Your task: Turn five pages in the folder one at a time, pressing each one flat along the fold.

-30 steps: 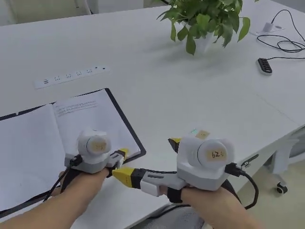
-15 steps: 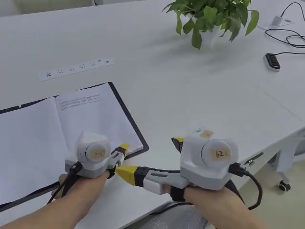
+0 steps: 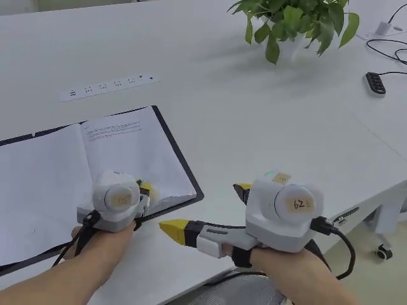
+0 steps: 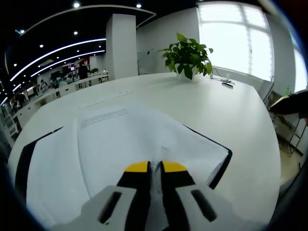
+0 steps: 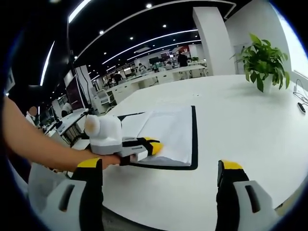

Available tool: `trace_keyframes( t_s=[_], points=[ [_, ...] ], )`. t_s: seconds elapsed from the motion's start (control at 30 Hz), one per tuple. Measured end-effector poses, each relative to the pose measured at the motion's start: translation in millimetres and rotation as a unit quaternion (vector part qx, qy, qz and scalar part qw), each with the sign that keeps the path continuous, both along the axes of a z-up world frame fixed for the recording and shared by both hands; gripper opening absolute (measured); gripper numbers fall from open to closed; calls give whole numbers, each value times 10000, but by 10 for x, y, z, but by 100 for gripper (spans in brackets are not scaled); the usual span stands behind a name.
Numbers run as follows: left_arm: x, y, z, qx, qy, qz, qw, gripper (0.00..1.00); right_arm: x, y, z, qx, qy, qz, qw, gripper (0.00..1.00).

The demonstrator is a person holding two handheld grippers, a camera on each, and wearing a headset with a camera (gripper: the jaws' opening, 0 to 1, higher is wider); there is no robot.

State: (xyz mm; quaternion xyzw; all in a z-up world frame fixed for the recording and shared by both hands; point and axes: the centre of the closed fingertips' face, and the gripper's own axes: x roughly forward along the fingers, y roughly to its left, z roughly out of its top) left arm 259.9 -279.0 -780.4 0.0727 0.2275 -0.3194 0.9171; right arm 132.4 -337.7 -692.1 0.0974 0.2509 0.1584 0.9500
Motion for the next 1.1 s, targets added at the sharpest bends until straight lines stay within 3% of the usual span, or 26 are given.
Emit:
trace_keyframes(
  t_s=[0.1,0.17,0.27,0.57,0.73,0.8,1.03,1.1],
  points=[
    [2,-1,-1,-28,35,47,10000,6,72,11,-13,92,65,81,9999,95],
    [0,-2,1,-35,46,44,10000,6,136,36,-10,352,121,74,9993,91],
    [1,0,0,-40,49,37,10000,6,205,55,-58,531,271,95,9982,84],
    [0,7,-1,-79,69,79,9999,5,359,173,-206,1117,674,97,9914,62],
    [0,6,-5,-94,79,116,9999,5,401,270,-280,1549,999,90,9828,50],
    [1,7,-5,-107,88,134,9998,5,423,294,-321,1582,1054,103,9817,48],
    [-3,7,-3,-120,89,166,9998,4,451,353,-462,2042,1457,-44,9680,39],
    [-1,6,-4,-125,87,174,9997,4,461,362,-488,2069,1489,-41,9670,38]
  ],
)
